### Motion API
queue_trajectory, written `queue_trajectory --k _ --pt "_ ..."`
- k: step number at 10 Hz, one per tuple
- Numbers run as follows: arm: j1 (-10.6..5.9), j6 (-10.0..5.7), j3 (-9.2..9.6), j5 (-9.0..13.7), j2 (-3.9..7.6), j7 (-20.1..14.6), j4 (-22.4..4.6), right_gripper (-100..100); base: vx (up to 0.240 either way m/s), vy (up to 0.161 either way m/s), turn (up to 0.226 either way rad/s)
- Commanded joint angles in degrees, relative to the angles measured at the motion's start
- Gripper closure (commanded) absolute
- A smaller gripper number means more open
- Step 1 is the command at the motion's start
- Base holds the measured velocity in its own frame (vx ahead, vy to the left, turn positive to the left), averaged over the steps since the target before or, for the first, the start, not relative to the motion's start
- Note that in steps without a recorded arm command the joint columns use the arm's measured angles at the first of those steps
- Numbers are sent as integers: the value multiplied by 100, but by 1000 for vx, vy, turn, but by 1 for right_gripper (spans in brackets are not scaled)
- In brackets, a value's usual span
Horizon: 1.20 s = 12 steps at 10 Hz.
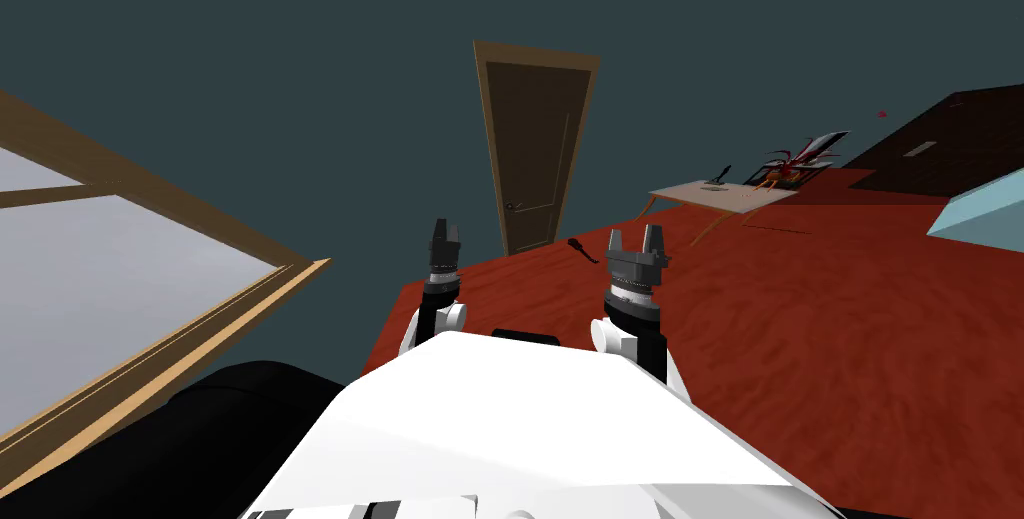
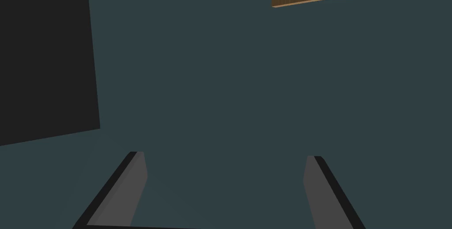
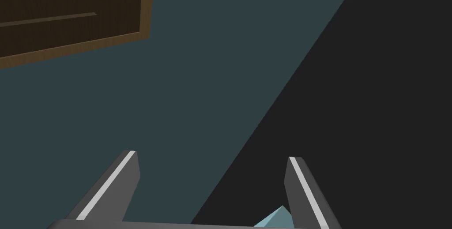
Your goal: Pull the door open
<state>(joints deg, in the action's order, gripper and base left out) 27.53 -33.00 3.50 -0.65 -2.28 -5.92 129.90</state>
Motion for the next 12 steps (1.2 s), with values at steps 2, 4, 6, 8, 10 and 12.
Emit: queue_trajectory --k 2,4,6,8,10,12 --pt "-66 -28 -84 35 114 -14 -279 -100 59 16 162" --pt "-124 -53 -156 65 206 -27 -519 -100 77 20 120" --pt "-175 -74 -220 92 282 -38 -733 -100 97 16 140" --pt "-228 -97 -288 119 361 -50 -957 -100 81 13 128" --pt "-292 -124 -369 153 450 -64 -1226 -100 83 14 160" --pt "-357 -152 -451 187 540 -78 -1499 -100 83 17 155"
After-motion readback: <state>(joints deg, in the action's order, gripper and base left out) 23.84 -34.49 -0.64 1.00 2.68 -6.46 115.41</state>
